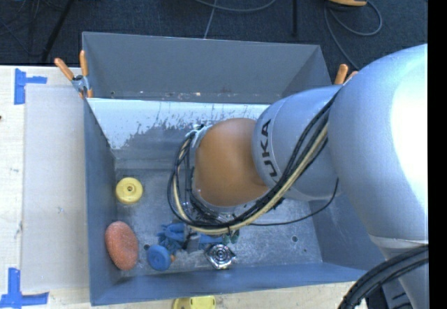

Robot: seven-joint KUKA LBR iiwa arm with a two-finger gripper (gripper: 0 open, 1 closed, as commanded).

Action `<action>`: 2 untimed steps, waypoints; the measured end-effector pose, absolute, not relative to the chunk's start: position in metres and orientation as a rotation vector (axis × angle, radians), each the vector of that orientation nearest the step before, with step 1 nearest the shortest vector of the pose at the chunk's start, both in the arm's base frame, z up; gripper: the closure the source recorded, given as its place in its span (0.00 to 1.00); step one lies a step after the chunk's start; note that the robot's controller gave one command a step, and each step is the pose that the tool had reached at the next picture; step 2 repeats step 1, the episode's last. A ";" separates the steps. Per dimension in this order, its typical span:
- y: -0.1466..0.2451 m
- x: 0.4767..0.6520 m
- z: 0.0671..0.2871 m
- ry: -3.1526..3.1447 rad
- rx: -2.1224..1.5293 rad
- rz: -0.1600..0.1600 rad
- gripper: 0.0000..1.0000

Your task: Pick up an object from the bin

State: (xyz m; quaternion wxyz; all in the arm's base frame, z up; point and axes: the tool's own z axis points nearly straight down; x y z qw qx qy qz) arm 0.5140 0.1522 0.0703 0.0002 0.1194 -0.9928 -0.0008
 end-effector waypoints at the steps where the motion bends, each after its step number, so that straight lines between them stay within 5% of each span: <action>1: 0.131 0.523 0.227 -3.119 0.385 -0.001 1.00; 2: 0.131 0.523 0.227 -3.119 0.385 -0.001 1.00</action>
Offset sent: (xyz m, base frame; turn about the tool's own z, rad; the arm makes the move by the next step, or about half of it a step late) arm 0.0000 0.0000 0.0000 0.0000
